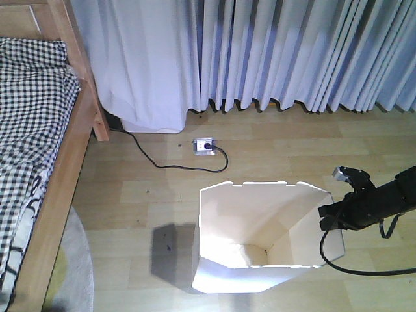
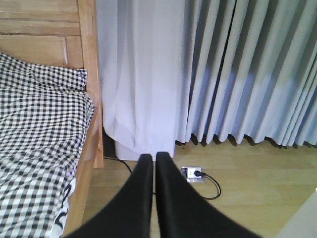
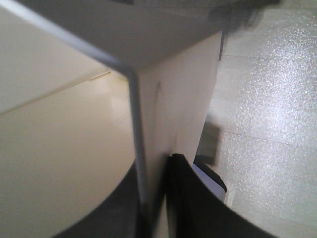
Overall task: Move trash bin to bedside with robot
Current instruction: 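Carry the bin with the right gripper as the base drives beside the bed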
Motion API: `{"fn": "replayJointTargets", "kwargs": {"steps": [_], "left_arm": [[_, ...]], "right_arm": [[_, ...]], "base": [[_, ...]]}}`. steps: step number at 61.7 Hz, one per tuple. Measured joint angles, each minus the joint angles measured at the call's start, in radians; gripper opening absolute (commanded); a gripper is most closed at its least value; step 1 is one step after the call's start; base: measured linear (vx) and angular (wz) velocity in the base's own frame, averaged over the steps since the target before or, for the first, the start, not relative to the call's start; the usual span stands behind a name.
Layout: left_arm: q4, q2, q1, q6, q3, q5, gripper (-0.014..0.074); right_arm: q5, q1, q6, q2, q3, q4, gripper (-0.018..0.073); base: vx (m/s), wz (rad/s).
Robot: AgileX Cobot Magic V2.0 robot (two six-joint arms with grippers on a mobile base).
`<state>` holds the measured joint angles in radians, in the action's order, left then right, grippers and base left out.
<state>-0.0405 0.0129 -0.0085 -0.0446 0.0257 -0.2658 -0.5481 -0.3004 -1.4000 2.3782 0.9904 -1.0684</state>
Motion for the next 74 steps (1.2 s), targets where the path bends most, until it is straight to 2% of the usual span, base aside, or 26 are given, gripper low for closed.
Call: {"fn": "replayJointTargets", "kwargs": {"steps": [74], "left_arm": [[0.0, 0.0, 0.0, 0.0, 0.0, 0.0, -0.0006]], "right_arm": [[0.0, 0.0, 0.0, 0.0, 0.0, 0.0, -0.0005]], "base": [[0.13, 0.01]]}}
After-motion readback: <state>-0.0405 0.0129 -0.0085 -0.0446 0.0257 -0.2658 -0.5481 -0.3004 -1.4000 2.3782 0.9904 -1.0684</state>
